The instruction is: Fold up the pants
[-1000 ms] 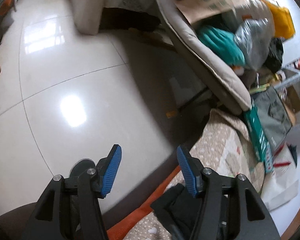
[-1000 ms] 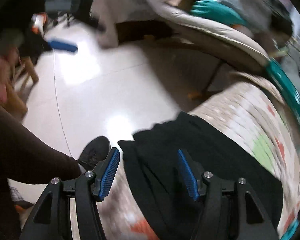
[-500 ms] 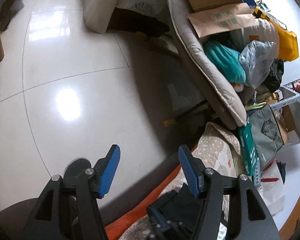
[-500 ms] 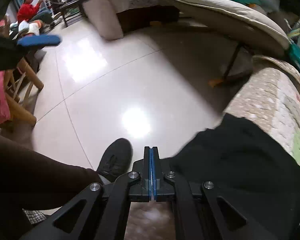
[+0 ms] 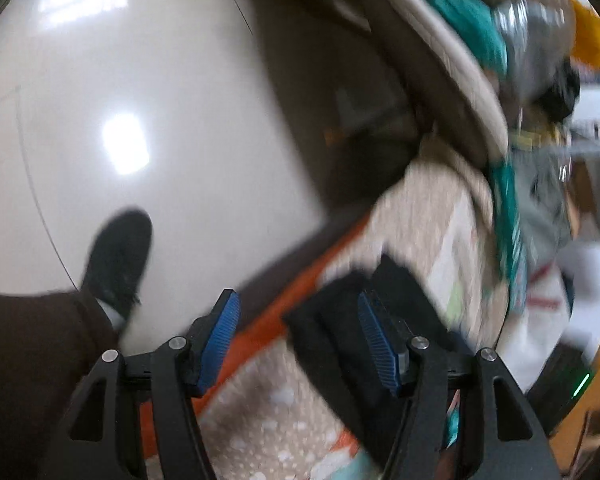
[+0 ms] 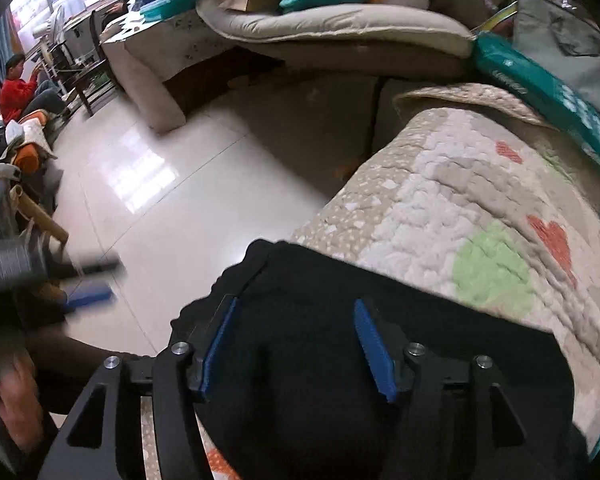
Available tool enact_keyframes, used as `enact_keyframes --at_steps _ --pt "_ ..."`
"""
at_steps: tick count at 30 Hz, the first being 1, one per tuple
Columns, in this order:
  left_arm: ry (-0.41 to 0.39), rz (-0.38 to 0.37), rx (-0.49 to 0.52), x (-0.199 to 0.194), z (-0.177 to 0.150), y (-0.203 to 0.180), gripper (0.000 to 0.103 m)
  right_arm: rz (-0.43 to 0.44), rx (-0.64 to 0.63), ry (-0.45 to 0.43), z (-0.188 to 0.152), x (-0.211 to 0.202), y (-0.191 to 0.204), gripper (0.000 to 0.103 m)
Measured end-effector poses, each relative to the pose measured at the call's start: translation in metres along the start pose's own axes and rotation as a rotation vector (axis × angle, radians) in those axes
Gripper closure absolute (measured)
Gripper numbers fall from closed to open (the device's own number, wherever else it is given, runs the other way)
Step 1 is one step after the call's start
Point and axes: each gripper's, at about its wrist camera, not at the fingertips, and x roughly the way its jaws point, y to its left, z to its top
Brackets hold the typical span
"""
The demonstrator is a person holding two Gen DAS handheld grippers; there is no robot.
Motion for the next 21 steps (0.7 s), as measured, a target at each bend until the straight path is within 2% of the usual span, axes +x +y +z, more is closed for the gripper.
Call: enact_keyframes --at_steps 3,5,7,11,14,16,17,21 --pt "0.017 0.026 0.050 0.016 -0.011 -0.006 0.042 0.006 -0.091 0.048 0.019 0.022 0.011 0.033" --pt "0.026 0.017 0.066 0.023 -0.015 -0.008 0.041 0.007 -0.145 0.081 0.028 0.040 0.022 0.029" --pt "0.039 0.012 0.081 0.029 -0.020 -0.011 0.036 -0.004 -0.189 0.119 0.035 0.059 0.031 0.028" --pt "0.053 0.044 0.102 0.044 -0.028 -0.016 0.031 -0.018 -0.247 0.174 0.042 0.090 0.040 0.027" --pt "0.085 0.031 0.095 0.051 -0.029 -0.016 0.031 -0.019 -0.251 0.188 0.041 0.100 0.041 0.026" --pt "0.099 0.022 0.085 0.052 -0.031 -0.015 0.031 -0.015 -0.224 0.176 0.041 0.098 0.036 0.046" --pt "0.096 0.022 0.080 0.051 -0.031 -0.014 0.030 -0.025 -0.217 0.184 0.040 0.099 0.034 0.069" --pt "0.090 0.013 0.053 0.051 -0.032 -0.013 0.029 -0.009 -0.189 0.168 0.036 0.090 0.031 0.079"
